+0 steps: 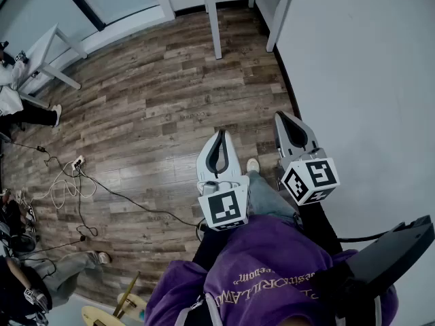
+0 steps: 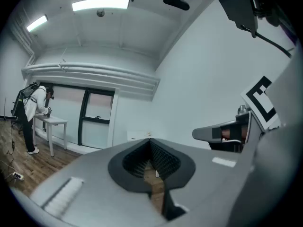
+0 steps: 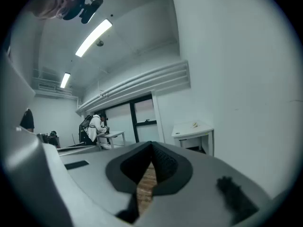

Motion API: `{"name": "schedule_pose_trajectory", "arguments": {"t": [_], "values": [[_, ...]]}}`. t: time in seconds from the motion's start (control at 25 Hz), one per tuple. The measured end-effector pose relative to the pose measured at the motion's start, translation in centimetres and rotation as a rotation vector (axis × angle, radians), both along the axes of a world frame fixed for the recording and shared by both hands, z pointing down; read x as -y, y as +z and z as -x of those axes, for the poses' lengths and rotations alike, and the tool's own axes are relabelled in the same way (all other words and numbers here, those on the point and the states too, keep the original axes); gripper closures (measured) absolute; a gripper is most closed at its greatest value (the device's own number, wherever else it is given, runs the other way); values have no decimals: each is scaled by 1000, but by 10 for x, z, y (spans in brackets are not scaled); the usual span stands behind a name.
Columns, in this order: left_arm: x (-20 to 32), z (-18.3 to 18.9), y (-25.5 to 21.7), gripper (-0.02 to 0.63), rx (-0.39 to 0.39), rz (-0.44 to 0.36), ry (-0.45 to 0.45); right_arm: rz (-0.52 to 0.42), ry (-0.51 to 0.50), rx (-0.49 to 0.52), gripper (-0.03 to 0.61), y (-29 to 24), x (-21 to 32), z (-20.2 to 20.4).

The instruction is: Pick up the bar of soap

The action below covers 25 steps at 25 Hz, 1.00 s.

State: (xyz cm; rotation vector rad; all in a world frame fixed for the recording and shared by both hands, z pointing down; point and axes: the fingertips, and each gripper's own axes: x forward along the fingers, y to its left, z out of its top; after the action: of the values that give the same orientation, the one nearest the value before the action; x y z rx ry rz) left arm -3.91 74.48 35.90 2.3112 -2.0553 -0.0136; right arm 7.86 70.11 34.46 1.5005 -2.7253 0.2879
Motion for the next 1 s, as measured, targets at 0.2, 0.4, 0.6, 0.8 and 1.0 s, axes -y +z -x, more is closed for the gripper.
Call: {"name": "schedule_pose_trajectory", "arguments": {"t": [0.2, 0.4, 0.6, 0.8, 1.0], "values": [[36, 0, -10, 609, 1, -21, 4, -16, -5, -32, 569, -8, 38, 0], [114, -7, -14, 609, -12, -11, -40, -5, -27, -40, 569, -11, 119, -14], [160, -21, -19, 609, 2, -15, -41, 0, -49, -48, 569, -12, 167, -23], [200, -19, -16, 609, -23, 7, -82, -5, -78, -58, 569, -14, 210, -25], [222, -17, -13, 609, -35, 29, -101, 5, -86, -57, 569, -13, 239, -25]]}}
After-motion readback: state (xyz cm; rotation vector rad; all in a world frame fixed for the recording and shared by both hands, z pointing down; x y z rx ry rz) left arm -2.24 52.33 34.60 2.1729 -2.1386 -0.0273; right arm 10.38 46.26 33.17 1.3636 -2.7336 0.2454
